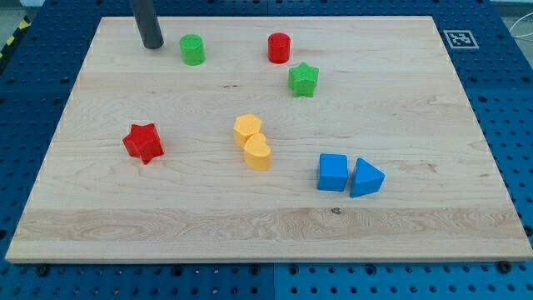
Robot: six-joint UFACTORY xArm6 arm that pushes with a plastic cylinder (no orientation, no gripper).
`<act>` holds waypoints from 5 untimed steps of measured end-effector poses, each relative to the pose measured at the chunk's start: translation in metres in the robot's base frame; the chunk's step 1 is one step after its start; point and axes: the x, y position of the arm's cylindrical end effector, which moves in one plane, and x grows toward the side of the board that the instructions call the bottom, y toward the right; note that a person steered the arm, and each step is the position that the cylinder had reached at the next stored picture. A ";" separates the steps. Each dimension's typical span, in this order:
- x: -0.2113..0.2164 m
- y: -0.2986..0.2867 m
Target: Slide the green circle a bit right
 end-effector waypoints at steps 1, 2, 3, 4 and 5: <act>0.003 0.000; 0.009 0.000; 0.009 0.000; 0.009 0.008; 0.009 0.012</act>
